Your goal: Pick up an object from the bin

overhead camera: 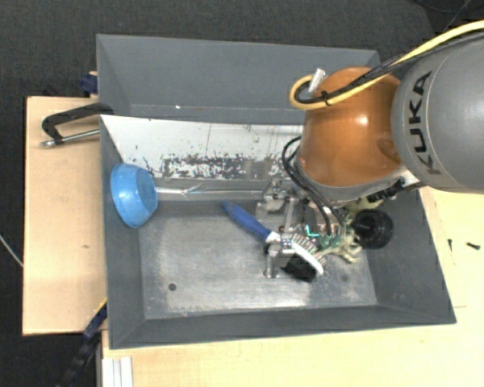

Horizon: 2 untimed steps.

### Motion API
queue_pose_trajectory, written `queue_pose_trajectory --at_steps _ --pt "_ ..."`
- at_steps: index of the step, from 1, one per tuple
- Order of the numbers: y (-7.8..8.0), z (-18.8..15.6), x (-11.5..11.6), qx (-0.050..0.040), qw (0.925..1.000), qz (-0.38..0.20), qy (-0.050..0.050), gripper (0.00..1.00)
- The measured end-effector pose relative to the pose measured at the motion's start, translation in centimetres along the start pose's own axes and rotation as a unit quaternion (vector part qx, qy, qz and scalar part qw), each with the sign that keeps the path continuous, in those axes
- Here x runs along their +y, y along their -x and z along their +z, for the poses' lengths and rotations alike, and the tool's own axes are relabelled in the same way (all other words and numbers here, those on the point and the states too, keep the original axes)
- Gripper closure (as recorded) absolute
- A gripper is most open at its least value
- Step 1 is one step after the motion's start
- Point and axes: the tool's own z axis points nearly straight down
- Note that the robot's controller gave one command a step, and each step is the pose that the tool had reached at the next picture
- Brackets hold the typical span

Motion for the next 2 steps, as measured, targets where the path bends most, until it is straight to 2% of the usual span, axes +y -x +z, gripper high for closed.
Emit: queue_pose_trajectory --at_steps 1,2 --pt "2.58 11.04 -1.97 -0.0126 0.9986 0.052 0.003 0.0" --pt "2.77 10.73 -1.7 -0.0172 0.9985 0.051 0.005 1.0"
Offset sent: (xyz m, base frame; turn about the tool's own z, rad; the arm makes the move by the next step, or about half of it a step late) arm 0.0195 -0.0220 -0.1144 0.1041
